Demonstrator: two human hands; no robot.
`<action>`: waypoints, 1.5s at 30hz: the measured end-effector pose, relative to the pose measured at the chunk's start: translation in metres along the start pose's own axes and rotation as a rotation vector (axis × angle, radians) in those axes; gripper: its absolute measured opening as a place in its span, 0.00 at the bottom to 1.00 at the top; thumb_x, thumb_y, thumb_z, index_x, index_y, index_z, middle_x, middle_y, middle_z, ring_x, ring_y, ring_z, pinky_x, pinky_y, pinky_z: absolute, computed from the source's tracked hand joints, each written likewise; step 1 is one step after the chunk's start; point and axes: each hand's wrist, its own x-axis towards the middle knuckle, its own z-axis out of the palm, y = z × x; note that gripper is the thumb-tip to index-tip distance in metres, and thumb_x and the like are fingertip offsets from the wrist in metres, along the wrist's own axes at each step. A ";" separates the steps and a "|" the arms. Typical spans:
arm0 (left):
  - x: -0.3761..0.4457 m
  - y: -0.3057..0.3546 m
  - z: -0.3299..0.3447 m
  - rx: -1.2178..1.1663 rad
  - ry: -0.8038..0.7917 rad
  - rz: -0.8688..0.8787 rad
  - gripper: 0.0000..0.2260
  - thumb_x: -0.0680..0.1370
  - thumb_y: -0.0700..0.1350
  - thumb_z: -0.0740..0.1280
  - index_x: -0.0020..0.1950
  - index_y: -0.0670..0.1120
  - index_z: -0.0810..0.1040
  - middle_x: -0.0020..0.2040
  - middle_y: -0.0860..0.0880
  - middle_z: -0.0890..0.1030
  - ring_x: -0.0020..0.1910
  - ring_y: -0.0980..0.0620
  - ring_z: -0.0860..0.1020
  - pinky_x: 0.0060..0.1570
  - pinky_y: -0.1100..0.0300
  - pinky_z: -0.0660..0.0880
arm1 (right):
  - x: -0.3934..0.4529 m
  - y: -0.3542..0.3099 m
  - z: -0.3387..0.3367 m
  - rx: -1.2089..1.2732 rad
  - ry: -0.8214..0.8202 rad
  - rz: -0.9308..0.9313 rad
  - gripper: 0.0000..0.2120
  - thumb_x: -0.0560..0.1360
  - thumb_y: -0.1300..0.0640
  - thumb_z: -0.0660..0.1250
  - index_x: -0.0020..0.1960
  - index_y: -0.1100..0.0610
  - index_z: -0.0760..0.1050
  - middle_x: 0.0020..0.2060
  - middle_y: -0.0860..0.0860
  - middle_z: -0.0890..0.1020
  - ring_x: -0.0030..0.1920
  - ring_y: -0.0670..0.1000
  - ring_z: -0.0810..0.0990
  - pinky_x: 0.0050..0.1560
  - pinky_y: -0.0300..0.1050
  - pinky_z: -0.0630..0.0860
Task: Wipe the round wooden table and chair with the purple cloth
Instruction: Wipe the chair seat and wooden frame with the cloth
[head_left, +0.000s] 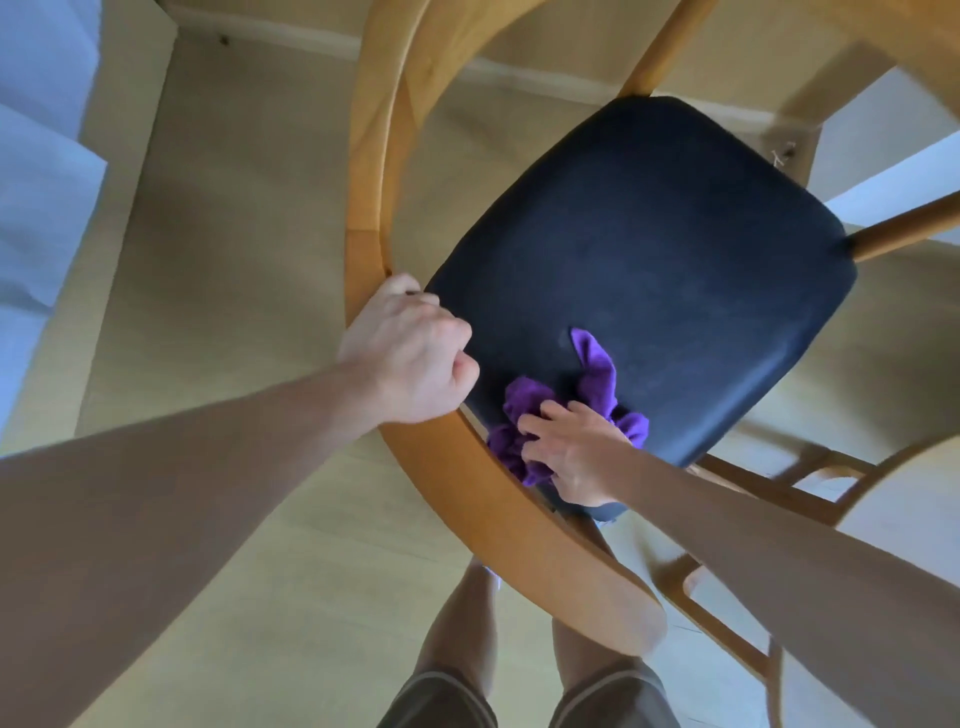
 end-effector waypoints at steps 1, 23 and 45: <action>-0.009 0.010 0.006 -0.012 0.003 0.016 0.14 0.73 0.50 0.55 0.29 0.49 0.71 0.27 0.53 0.72 0.30 0.51 0.72 0.58 0.51 0.70 | -0.012 0.003 0.004 0.006 -0.043 0.003 0.12 0.77 0.52 0.64 0.60 0.46 0.77 0.63 0.44 0.69 0.61 0.53 0.67 0.55 0.49 0.70; -0.042 0.070 0.022 -0.046 0.058 -0.019 0.11 0.74 0.49 0.60 0.31 0.50 0.68 0.29 0.53 0.75 0.32 0.52 0.71 0.57 0.50 0.71 | -0.005 0.015 0.011 0.379 0.134 0.472 0.20 0.75 0.50 0.68 0.65 0.43 0.69 0.60 0.46 0.64 0.62 0.56 0.68 0.52 0.54 0.77; -0.040 0.075 0.017 -0.026 0.045 -0.037 0.11 0.73 0.49 0.58 0.31 0.51 0.67 0.29 0.53 0.75 0.32 0.52 0.70 0.59 0.49 0.71 | -0.031 0.008 0.014 0.554 0.172 0.645 0.24 0.75 0.53 0.66 0.71 0.45 0.69 0.65 0.48 0.65 0.66 0.59 0.67 0.60 0.57 0.77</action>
